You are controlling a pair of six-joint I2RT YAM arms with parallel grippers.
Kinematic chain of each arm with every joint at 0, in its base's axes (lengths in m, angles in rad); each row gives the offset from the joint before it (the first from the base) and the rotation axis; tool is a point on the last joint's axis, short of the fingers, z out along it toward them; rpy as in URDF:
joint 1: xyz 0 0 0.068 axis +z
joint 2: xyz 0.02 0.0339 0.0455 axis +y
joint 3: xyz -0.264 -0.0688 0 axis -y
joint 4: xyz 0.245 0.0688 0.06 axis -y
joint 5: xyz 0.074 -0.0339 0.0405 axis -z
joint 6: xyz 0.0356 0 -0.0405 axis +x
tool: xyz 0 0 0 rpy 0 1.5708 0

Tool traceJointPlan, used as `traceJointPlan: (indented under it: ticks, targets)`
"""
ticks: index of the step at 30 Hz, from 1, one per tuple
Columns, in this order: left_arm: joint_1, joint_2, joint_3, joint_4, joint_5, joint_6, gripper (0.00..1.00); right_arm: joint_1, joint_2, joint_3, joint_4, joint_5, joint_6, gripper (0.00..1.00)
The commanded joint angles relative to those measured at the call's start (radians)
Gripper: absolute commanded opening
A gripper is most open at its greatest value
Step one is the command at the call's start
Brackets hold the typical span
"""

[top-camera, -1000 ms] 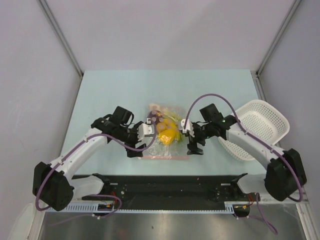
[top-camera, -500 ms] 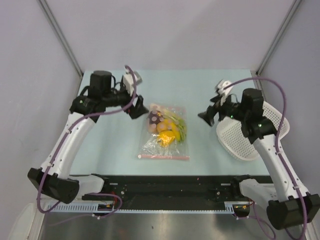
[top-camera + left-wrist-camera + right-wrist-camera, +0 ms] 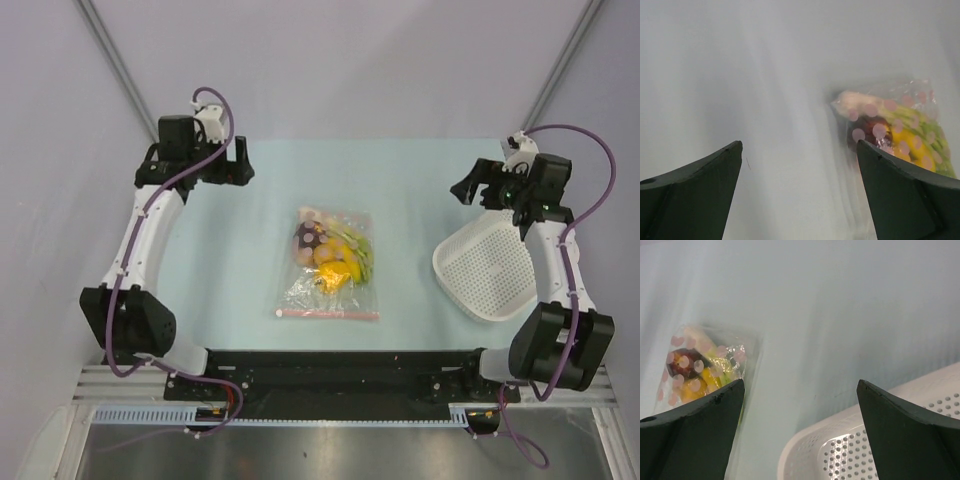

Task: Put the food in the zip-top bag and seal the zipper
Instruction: Reset both arms

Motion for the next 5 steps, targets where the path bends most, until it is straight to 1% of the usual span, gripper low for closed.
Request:
traceJointPlan:
  ticks: [1,3,5]
  targets:
    - [-0.001,-0.015,-0.089,0.027,-0.099,-0.050,1.00,-0.003,-0.005,0.043,0.002,-0.002,0.020,1.00]
    - [-0.003,-0.015,-0.091,0.029,-0.138,-0.051,1.00,-0.003,-0.005,0.054,0.009,-0.007,0.020,1.00]
    - [0.005,-0.014,-0.066,0.024,-0.142,-0.047,1.00,-0.004,0.008,0.071,0.014,-0.006,0.015,1.00]
